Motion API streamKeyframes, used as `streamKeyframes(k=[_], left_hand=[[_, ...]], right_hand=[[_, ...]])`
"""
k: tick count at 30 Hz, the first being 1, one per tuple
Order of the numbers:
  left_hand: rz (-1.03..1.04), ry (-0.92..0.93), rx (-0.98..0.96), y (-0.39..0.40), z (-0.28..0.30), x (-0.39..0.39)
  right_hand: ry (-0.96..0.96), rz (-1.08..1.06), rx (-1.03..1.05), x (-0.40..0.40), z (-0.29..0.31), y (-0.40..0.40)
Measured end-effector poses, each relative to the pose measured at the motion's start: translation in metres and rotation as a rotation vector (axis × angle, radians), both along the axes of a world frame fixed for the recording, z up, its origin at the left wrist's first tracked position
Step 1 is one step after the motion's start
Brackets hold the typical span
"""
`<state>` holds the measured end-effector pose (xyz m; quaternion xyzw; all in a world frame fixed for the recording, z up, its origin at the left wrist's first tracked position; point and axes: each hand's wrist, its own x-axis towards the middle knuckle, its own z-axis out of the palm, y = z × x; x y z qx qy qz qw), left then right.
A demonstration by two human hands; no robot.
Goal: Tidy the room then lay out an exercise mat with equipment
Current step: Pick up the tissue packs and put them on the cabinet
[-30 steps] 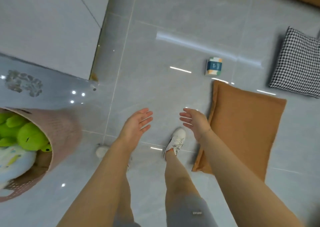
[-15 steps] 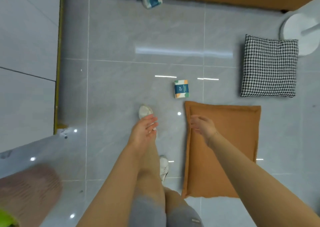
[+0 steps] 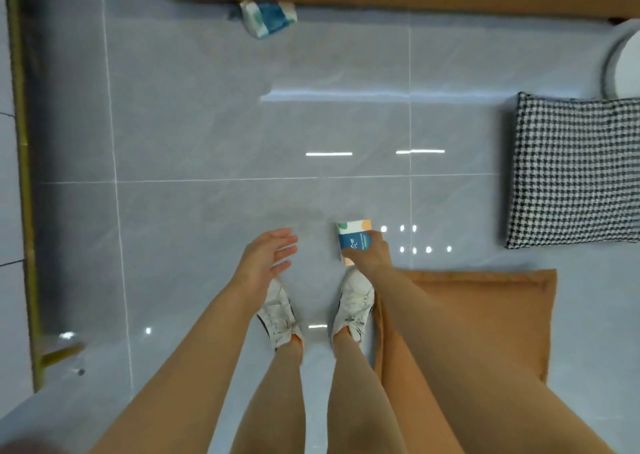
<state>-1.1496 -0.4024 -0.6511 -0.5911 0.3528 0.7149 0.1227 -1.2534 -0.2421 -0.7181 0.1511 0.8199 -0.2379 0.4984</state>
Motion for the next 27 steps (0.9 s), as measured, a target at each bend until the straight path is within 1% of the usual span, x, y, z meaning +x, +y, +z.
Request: streamKeyframes(k=[5,6,8,10,12,14,16,18,20,21,23,25,27], left_hand=[[0.028,-0.014,0.044,0.005,-0.106,-0.028],[0.03,-0.005,0.054,0.006,-0.118,-0.03],[0.026,0.008,0.076,0.009,-0.141,-0.032],[-0.005,-0.034,0.1,0.014,-0.169,-0.029],[-0.022,-0.086,0.107,0.016,-0.187,-0.019],[-0.043,-0.121,0.105,0.016,-0.193,-0.011],[-0.069,-0.155,0.093,0.016,-0.187,-0.007],[-0.089,-0.18,0.085,0.018,-0.171,-0.006],[-0.077,-0.174,0.088,0.018,-0.141,-0.018],[-0.079,-0.156,0.105,0.019,-0.126,-0.024],[-0.056,-0.066,0.179,0.015,-0.086,-0.049],[-0.057,0.036,0.248,0.01,-0.05,-0.078],[-0.03,0.088,0.221,0.0,-0.018,-0.103]], right_hand=[[-0.078,0.057,0.199,-0.005,-0.104,0.014],[-0.088,0.137,0.227,-0.005,-0.116,0.015],[-0.077,0.383,0.29,0.0,-0.14,0.015],[-0.045,0.555,0.386,0.004,-0.162,0.016],[0.032,0.575,0.409,0.008,-0.18,0.016],[0.116,0.507,0.357,0.008,-0.186,0.017],[0.143,0.407,0.252,0.007,-0.177,0.017],[0.121,0.199,0.089,0.007,-0.158,0.013],[0.125,0.018,-0.045,-0.004,-0.118,0.004],[0.132,-0.01,-0.097,-0.01,-0.099,0.0],[0.146,0.044,-0.187,-0.029,-0.049,-0.011],[0.11,0.163,-0.233,-0.047,0.0,-0.024],[0.023,0.308,-0.284,-0.069,0.041,-0.041]])
